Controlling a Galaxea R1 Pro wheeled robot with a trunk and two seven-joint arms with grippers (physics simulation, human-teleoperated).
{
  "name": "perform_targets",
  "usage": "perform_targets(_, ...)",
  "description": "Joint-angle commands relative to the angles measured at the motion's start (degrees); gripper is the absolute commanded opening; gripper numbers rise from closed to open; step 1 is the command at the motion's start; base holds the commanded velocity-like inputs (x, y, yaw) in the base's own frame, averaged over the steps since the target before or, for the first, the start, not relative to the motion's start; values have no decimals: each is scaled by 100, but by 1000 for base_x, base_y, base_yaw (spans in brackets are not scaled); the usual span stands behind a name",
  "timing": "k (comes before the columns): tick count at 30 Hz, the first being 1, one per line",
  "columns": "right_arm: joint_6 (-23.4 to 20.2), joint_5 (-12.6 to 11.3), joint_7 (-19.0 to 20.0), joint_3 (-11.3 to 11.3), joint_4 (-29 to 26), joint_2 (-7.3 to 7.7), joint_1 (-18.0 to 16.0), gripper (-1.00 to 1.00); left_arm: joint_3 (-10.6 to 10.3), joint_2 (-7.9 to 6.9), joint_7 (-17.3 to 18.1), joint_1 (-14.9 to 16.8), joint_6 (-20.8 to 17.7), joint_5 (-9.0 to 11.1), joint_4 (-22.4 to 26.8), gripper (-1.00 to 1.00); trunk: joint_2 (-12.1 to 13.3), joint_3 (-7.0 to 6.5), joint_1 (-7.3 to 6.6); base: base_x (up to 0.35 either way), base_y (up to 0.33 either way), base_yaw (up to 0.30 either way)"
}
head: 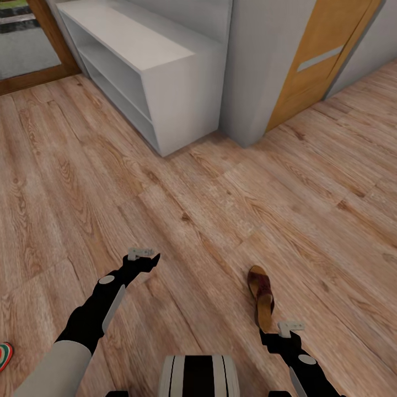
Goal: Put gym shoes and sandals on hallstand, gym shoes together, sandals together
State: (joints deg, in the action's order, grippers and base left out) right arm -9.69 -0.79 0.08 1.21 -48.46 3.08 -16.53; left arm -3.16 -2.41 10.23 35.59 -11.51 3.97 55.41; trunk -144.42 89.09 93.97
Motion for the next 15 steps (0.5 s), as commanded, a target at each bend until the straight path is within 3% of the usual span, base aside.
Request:
perform_targets(1, -33, -8, 1, 3, -11, 0, 1, 100, -9, -4, 5, 1, -36, 42, 10, 100, -1, 3, 0, 95, 99, 0)
perform_targets(8, -33, -8, 1, 2, -13, 0, 1, 100, -9, -5, 16, 1, -36, 36, 20, 100, -1, 3, 0, 123, 182, 0)
perform_targets(15, -33, -8, 1, 2, -14, 0, 1, 100, -9, -5, 22, -2, -35, 34, 22, 100, -1, 3, 0, 39, 64, 0)
